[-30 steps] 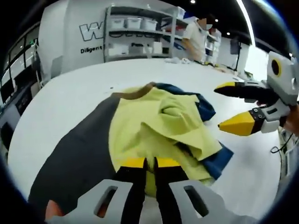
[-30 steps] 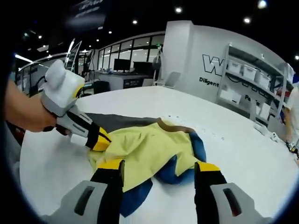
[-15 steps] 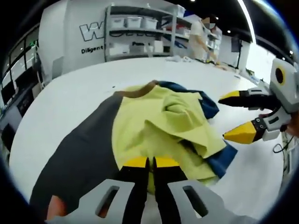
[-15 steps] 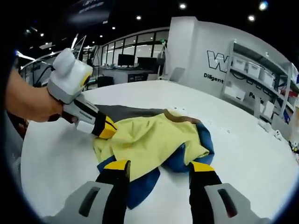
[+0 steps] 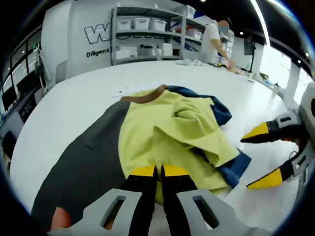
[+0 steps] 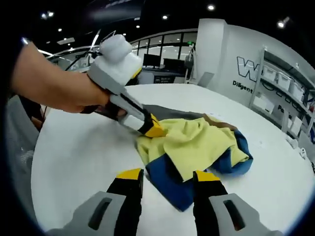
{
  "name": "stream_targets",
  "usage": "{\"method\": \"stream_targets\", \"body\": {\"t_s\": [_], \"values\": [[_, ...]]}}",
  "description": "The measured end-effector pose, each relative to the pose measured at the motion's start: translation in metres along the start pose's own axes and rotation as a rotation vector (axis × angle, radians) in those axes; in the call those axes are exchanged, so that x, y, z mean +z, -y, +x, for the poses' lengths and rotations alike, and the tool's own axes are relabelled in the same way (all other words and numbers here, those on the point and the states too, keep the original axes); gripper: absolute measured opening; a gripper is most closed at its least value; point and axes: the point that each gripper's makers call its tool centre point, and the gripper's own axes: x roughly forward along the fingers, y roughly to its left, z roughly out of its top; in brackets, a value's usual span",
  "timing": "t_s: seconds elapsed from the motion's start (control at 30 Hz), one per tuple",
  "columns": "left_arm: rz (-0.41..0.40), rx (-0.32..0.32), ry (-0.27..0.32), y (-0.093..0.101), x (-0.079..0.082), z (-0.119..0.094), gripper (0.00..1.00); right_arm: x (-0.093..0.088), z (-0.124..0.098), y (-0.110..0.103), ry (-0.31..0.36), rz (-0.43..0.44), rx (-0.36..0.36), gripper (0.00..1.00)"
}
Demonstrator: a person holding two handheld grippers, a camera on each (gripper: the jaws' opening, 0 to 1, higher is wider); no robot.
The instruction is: Fold the garment on the visible template until the final outline fits inside the template.
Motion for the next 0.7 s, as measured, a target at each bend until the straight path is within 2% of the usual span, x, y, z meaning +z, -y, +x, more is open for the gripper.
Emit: {"method": "stream_targets", "body": {"t_s": [0.17,0.3,0.47,0.7], "values": [[-0.002,0.0,-0.001,0.0,0.0,0.0,0.0,-0.004,0.009,-0.012,-0.018,-0.012,0.039,0.27],[-0.002,-0.001,-0.001,0.0,0.0,0.0,0.0,-0.001,0.014,-0.011,-0.014,-0.021,0.038,0.21],[-0.005,-0.001,0.0,0.0,0.0,-0.001,0.0,-0.002,0.023,-0.007,-0.023,-0.024,0.021,0.21],[-0.005,-0.001,0.0,-0.001,-0.001,0.0,0.0,-0.004,0.021,-0.005,-0.024,-0.029,0.015,0.12]]}}
